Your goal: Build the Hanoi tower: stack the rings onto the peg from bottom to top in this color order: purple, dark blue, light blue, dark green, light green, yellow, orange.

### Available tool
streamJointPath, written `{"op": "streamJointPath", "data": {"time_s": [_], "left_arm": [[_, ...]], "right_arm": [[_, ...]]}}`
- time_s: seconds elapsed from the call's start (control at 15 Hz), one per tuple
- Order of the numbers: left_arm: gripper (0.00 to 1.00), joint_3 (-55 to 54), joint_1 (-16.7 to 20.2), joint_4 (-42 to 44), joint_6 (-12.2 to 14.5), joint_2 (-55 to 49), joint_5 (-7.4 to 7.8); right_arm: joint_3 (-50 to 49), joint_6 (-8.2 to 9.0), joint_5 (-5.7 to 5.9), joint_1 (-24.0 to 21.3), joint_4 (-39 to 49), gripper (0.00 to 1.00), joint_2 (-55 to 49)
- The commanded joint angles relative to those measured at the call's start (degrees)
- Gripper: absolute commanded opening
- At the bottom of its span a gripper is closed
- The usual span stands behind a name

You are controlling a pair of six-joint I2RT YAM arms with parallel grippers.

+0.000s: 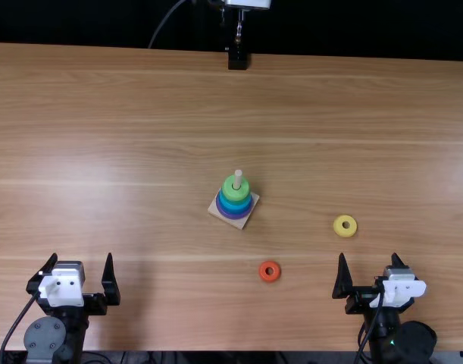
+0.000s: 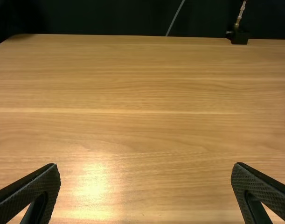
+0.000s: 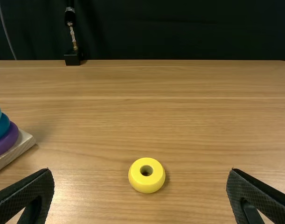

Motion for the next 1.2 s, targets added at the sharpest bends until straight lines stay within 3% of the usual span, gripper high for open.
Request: {"op": "streamJointPath", "data": {"time_s": [0.0,0.93,1.13], "left_arm": [[1.0,-6.0,-0.2,-4.56,0.65,-0.67,-0.05],[1.0,-6.0,-0.2,-4.56,0.65,-0.67,-0.05],[1.0,-6.0,-0.2,-4.56,0.65,-0.67,-0.05]], "right_arm": [[-3.85,-0.51,-0.71,-0.63,-3.29,1.0,-0.73],[-3.85,-0.51,-0.61,-0.37,-2.76,1.0,-0.73],[4.06,0.23,-0.5,-0.63,0.72,1.0,-0.73]]}}
